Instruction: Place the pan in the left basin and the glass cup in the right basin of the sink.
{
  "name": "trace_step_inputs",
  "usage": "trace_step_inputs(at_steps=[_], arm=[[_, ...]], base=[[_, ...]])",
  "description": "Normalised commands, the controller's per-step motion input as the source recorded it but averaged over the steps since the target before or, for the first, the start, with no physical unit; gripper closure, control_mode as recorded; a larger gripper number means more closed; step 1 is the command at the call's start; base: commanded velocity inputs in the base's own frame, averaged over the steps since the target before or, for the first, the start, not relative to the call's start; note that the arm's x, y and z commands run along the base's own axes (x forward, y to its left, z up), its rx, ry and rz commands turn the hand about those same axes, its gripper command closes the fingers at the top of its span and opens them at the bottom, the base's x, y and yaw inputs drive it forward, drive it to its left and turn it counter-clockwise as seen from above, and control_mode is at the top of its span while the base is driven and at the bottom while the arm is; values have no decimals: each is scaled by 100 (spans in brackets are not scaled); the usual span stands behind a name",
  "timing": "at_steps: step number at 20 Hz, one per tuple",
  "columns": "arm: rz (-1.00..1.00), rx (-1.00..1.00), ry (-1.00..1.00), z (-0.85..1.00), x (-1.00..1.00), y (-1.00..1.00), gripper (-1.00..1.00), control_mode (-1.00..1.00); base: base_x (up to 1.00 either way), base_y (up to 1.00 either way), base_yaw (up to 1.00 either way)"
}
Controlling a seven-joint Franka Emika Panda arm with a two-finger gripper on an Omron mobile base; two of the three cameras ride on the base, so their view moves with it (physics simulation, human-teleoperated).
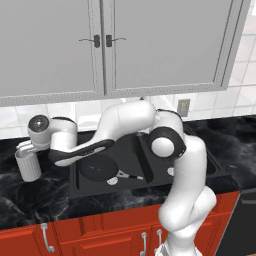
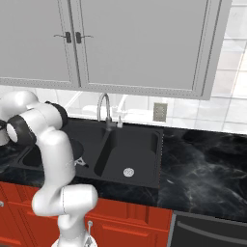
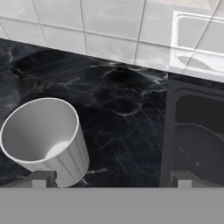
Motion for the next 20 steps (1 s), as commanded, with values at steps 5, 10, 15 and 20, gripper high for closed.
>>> trace_step_inputs(at_steps=[5,10,15,20], arm=[[-3,2,0,-14,28,21,-100,-100],[-1,2,0,-3,23,35,-100,-100],[0,2,0,-6,17,43,-100,-100],[0,0,5,-41,-12,39,-100,-100]], base=[[0,0,0],[0,0,0],[0,0,0],[0,0,0]])
